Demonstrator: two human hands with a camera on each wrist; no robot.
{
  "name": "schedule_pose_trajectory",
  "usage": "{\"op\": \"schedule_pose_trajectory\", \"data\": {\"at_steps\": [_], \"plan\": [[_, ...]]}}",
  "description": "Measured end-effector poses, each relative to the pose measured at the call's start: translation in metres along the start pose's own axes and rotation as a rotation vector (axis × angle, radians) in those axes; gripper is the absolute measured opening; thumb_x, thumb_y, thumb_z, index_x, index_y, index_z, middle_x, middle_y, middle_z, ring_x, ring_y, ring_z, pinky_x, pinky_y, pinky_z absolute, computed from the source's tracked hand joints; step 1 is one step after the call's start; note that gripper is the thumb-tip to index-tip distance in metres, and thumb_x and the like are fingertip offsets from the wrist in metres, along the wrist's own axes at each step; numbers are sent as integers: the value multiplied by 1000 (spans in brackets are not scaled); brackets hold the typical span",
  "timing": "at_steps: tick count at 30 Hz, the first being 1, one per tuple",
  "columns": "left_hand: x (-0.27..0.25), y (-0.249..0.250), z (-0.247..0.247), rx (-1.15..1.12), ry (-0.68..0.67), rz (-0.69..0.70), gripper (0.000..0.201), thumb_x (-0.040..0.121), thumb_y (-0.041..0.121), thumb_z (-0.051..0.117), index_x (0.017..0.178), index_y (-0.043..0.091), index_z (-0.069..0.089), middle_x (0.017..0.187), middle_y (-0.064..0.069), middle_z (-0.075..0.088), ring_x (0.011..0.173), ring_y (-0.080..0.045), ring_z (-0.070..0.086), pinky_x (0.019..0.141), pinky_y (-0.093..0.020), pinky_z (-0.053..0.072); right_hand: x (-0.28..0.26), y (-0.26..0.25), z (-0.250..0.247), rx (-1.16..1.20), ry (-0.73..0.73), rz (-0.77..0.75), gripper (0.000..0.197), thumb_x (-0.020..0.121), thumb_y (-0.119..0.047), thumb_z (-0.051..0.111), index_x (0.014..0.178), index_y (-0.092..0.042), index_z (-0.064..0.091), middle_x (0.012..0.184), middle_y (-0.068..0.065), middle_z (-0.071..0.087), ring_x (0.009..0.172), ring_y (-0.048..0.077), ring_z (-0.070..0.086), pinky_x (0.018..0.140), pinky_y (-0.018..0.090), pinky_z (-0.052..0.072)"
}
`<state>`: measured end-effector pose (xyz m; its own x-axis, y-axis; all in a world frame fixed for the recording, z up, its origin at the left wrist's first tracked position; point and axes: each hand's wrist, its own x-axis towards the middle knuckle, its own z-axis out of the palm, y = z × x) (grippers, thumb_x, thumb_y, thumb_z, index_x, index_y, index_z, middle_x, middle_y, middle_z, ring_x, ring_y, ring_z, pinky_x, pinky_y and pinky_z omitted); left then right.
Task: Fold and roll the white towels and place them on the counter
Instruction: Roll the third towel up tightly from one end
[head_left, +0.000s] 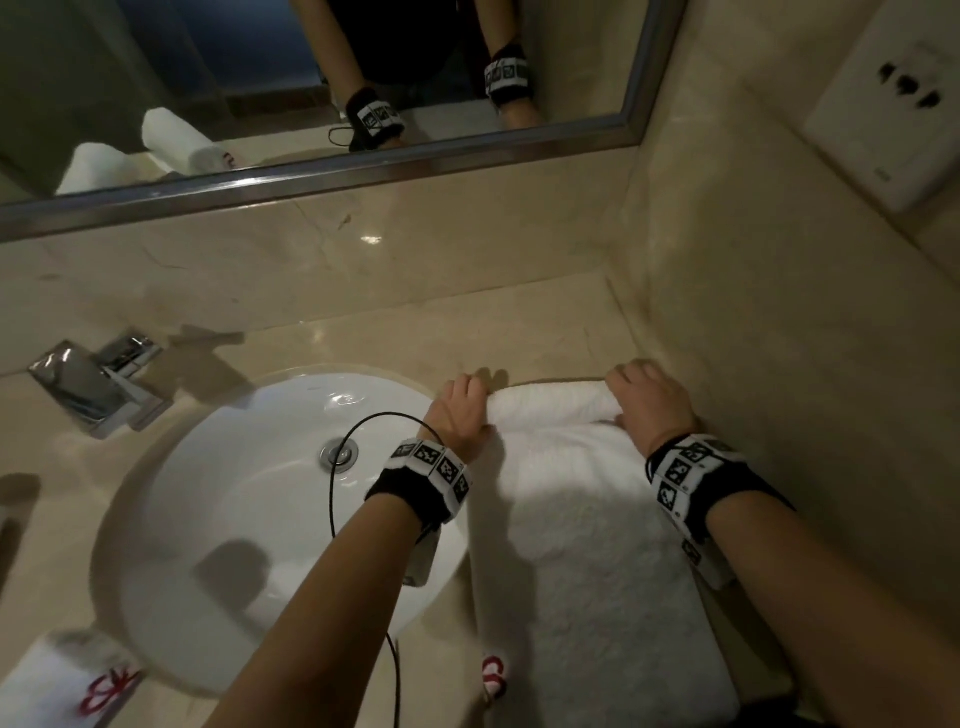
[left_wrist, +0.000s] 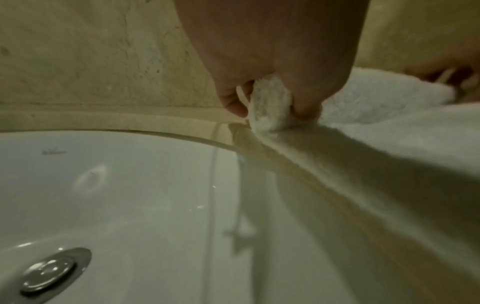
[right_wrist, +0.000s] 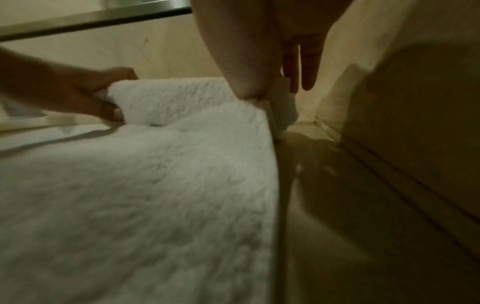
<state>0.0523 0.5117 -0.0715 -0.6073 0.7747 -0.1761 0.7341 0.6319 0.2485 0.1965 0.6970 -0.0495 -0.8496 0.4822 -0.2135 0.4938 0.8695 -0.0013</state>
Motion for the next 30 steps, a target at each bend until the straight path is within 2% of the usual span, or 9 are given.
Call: {"op": "schedule_pose_trajectory", "data": {"at_steps": [3, 5, 7, 11, 16, 19, 21, 24, 30], "plan": [[-13, -2, 15, -48, 122, 66, 33, 77, 19, 47, 108, 7, 47, 102, -14, 53, 89, -32, 56, 66, -38, 54, -11, -11, -1, -99, -11, 21, 47, 44, -19, 92, 80, -3, 67, 76, 19, 65, 71, 32, 63, 59, 34, 51], [-19, -2, 18, -118, 71, 17, 46, 82, 27, 50, 124, 12, 41, 124, -13, 46, 111, -32, 51, 84, -41, 52, -12, -18, 7, -134, -5, 49, 47, 24, -14, 93, 62, -8, 66, 55, 14, 62, 47, 27, 60, 43, 25, 47], [-22, -8, 21, -185, -89, -36, 64, 87, 44, 52, 140, 18, 26, 149, -5, 22, 135, -24, 28, 107, -44, 34, -14, -23, 15, -191, -17, 96, 46, 28, -19, 92, 64, -9, 67, 64, 18, 67, 53, 28, 64, 43, 24, 47], [-28, -17, 14, -217, -140, 6, 60, 94, 49, 38, 145, 24, 19, 158, 2, 1, 144, -19, 14, 114, -48, 24, -33, -23, 27, -235, -93, 175, 47, 40, -14, 85, 83, 1, 72, 95, 29, 69, 74, 35, 70, 52, 32, 54], [-29, -16, 13, -478, -35, -35, 51, 95, 9, 42, 142, 25, 29, 148, -4, 38, 136, -22, 37, 113, -35, 28, -53, -31, 11, -236, -89, 123, 49, 91, -6, 41, 137, 10, 32, 145, 34, 29, 130, 39, 43, 100, 39, 43], [-33, -12, 7, -486, 46, -105, 39, 90, 3, 47, 128, 12, 51, 129, -4, 58, 118, -22, 54, 95, -23, 36, -48, -24, 0, -92, -31, 136, 40, 93, 2, 30, 133, 6, 37, 140, 25, 41, 120, 31, 51, 94, 34, 43], [-34, -11, 4, -451, 56, -111, 32, 86, 5, 52, 118, 10, 54, 119, -6, 61, 109, -26, 58, 86, -25, 40, -39, -18, -8, -21, -33, 129, 27, 94, 4, 32, 110, 2, 54, 122, 21, 56, 107, 27, 58, 85, 32, 45], [-31, -13, -2, -447, 0, -161, 46, 82, 9, 62, 125, 11, 47, 119, -7, 61, 107, -28, 58, 90, -32, 45, -25, -12, -23, 89, -61, 144, 26, 93, 1, 37, 71, -7, 47, 111, 18, 59, 101, 29, 60, 83, 32, 48], [-24, -13, -23, -471, -149, -186, 46, 82, 10, 65, 127, 16, 54, 124, -8, 56, 113, -27, 54, 96, -30, 40, -4, -5, -35, 240, -196, 17, 32, 90, 0, 43, 121, -5, 51, 123, 18, 51, 101, 27, 53, 82, 29, 43]]}}
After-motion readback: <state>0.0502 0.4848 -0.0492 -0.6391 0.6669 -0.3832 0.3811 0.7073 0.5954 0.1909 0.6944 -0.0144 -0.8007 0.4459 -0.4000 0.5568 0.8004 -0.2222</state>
